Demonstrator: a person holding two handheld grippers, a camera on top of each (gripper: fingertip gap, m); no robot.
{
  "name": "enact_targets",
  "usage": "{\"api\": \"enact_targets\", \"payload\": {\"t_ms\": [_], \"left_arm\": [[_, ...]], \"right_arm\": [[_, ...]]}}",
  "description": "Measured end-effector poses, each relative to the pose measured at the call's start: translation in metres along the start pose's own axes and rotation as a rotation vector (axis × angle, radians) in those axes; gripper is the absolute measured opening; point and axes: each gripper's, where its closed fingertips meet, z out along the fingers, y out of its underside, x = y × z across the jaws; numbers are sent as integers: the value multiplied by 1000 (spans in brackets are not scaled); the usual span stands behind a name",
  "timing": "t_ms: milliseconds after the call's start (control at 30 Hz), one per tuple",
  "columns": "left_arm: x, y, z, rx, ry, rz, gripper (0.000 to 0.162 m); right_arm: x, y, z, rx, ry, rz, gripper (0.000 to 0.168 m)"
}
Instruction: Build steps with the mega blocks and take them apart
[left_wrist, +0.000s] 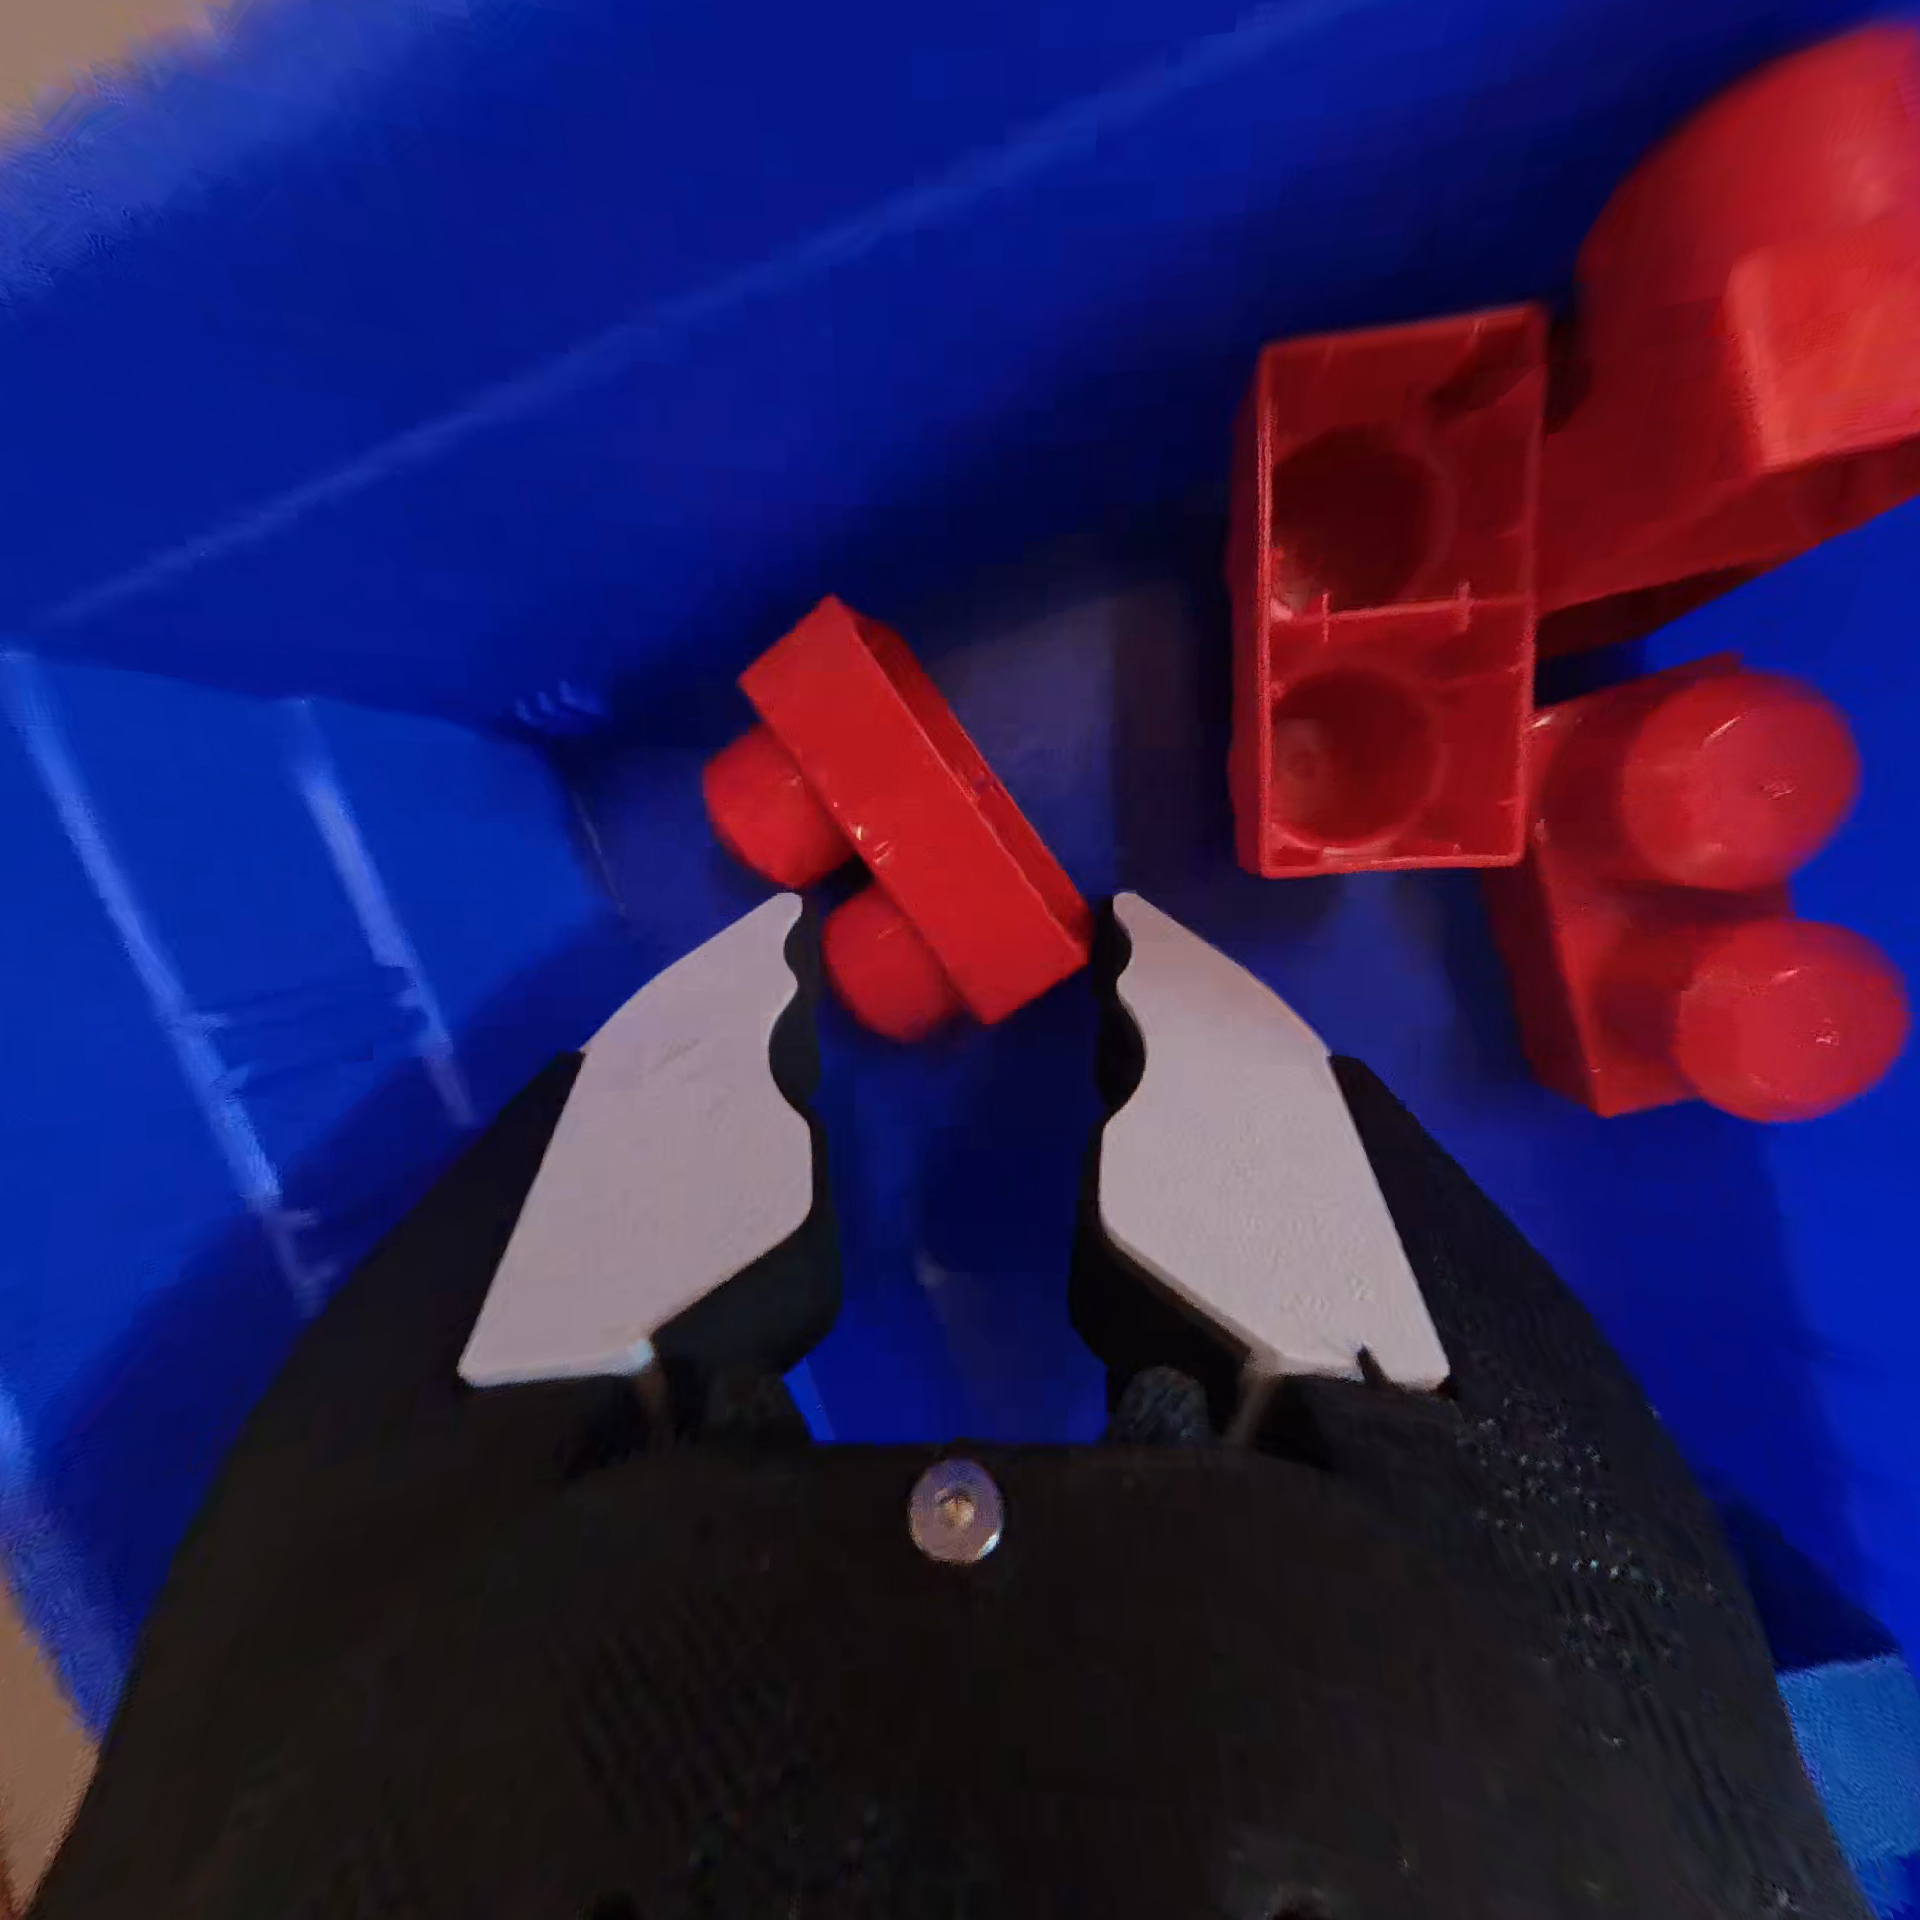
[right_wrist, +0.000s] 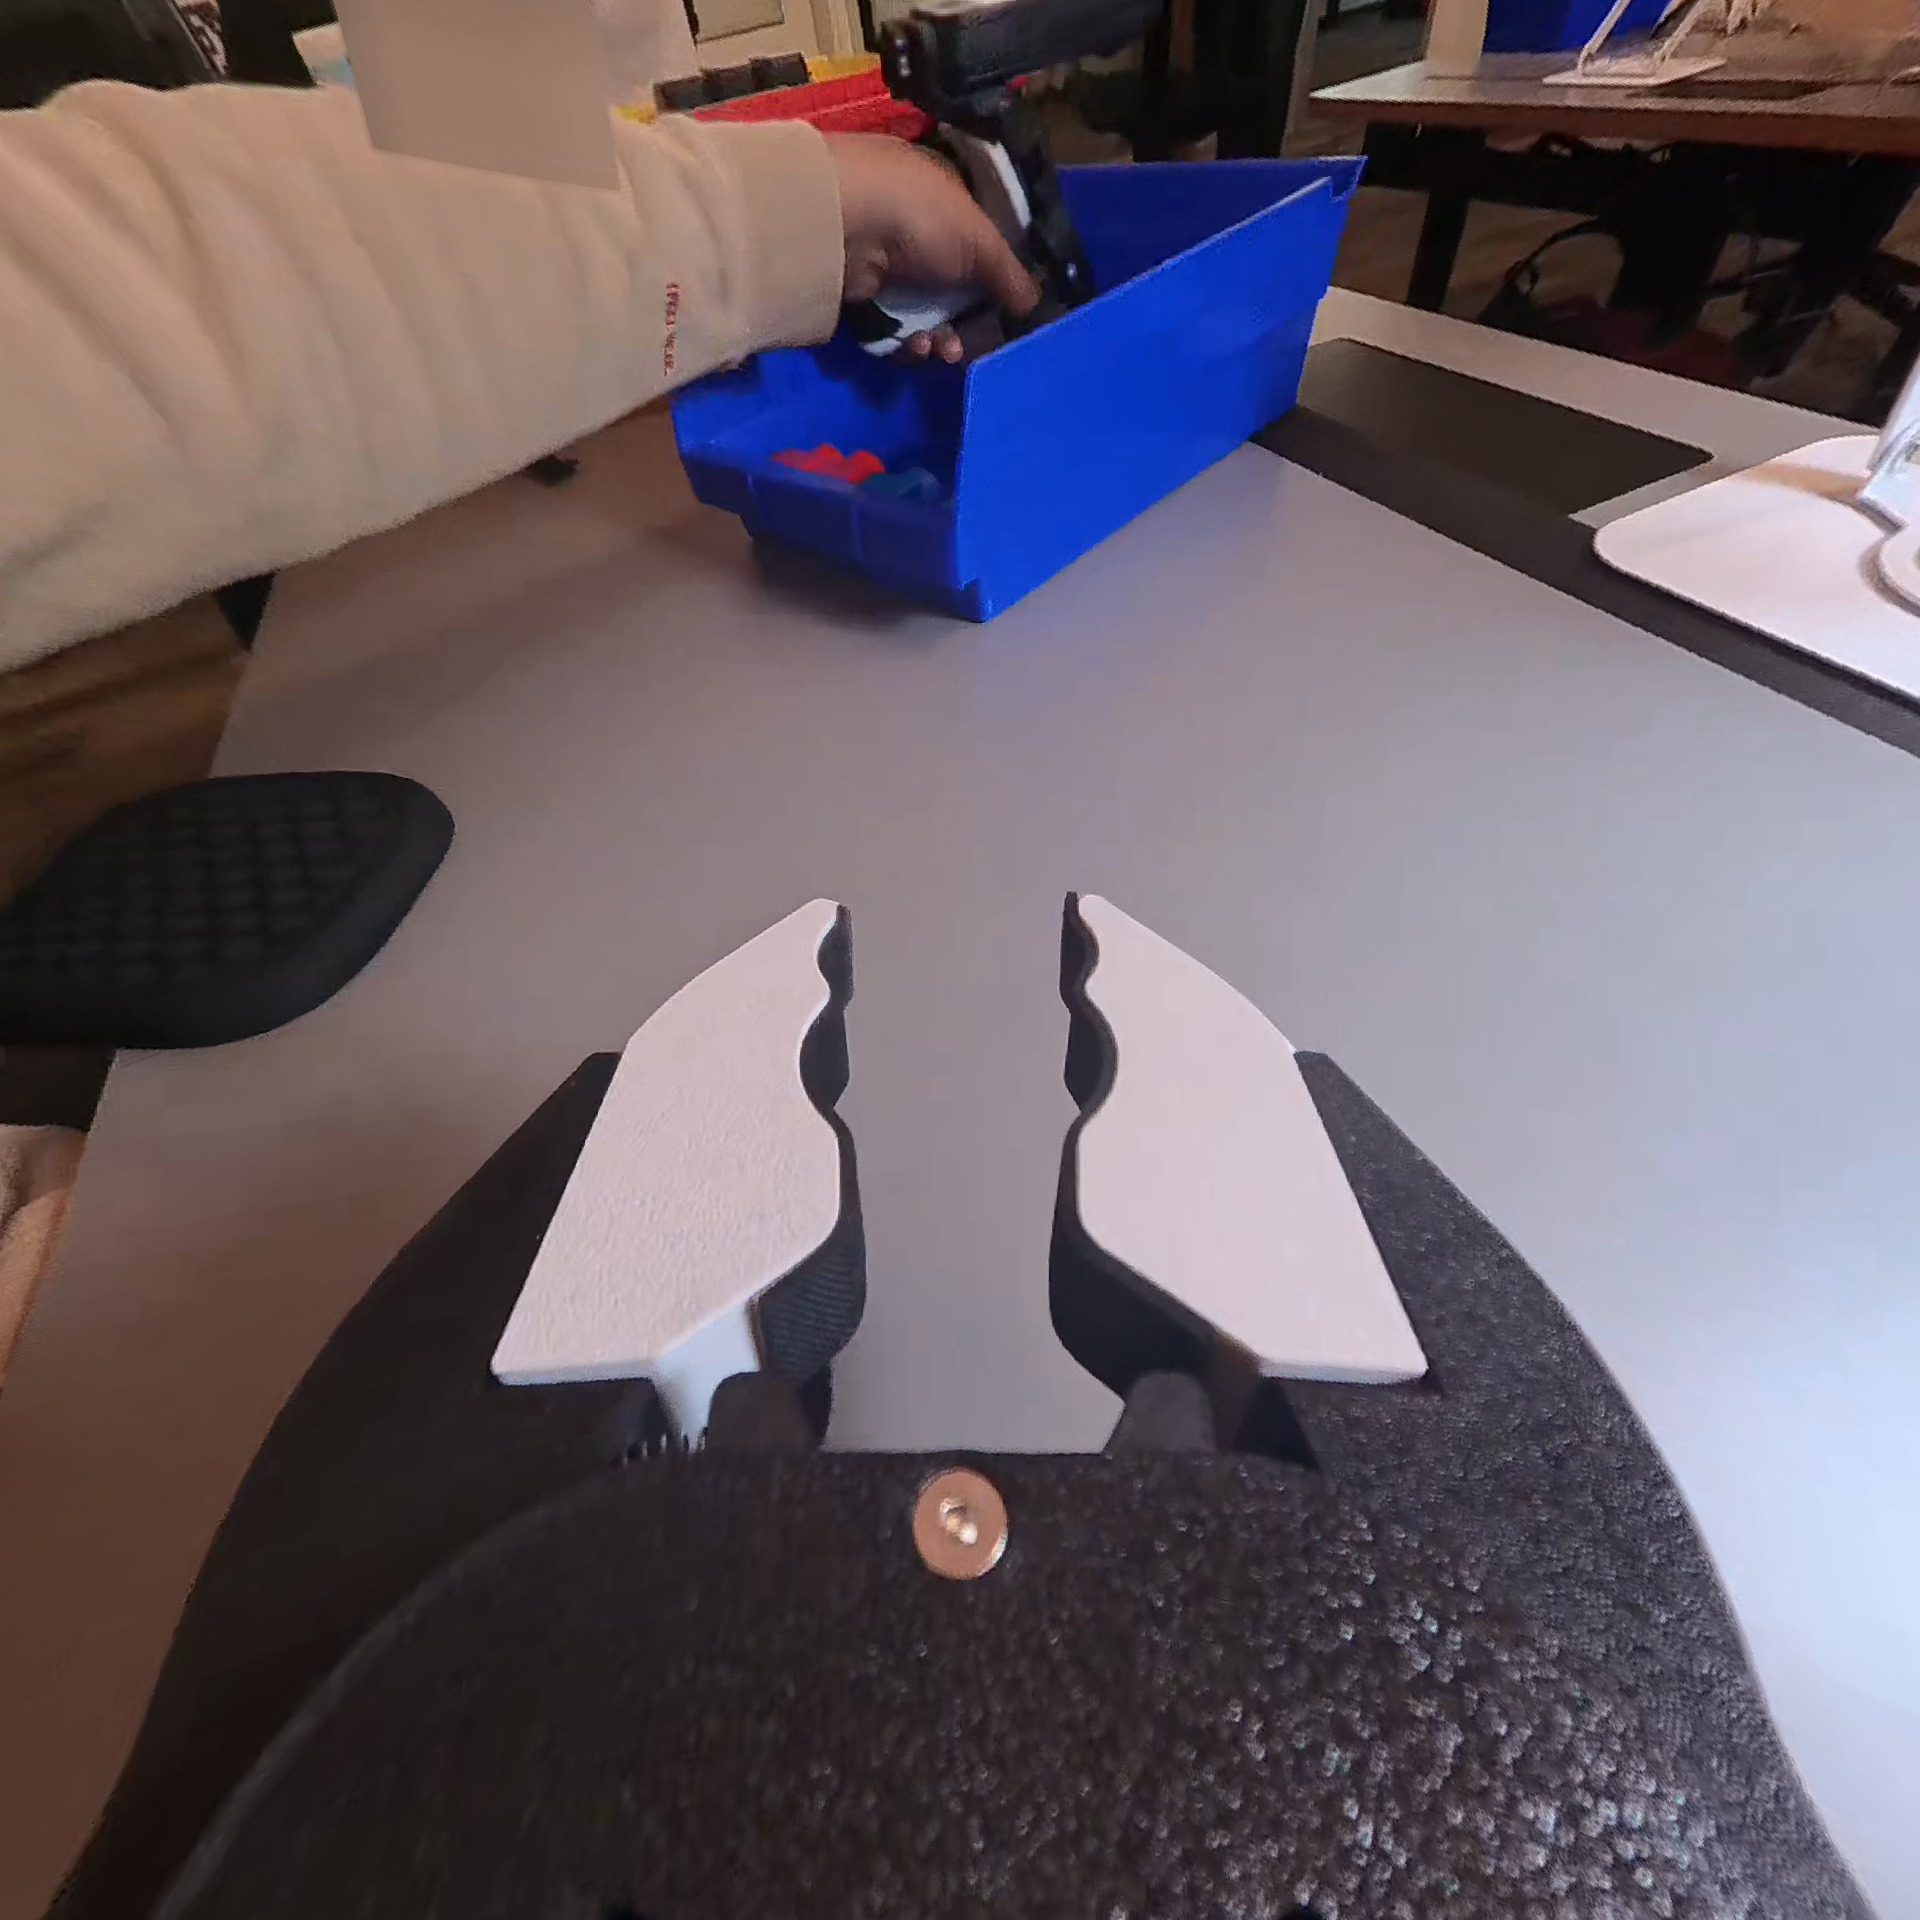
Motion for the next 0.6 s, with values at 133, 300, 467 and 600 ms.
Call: {"api": "enact_targets", "payload": {"t_ms": [133, 300, 467, 600], "left_arm": [[-4, -7, -3, 38, -82, 109, 52], [2, -32, -61, 279, -235, 389, 52], [112, -14, -161, 711, -187, 775, 51], [220, 52, -220, 985, -346, 1227, 51]], "right_arm": [[6, 2, -4, 4, 2, 11, 35], [5, -5, -9, 51, 2, 4, 33], [-5, -16, -10, 99, -56, 19, 39], [-19, -19, -11, 78, -172, 100, 55]]}}
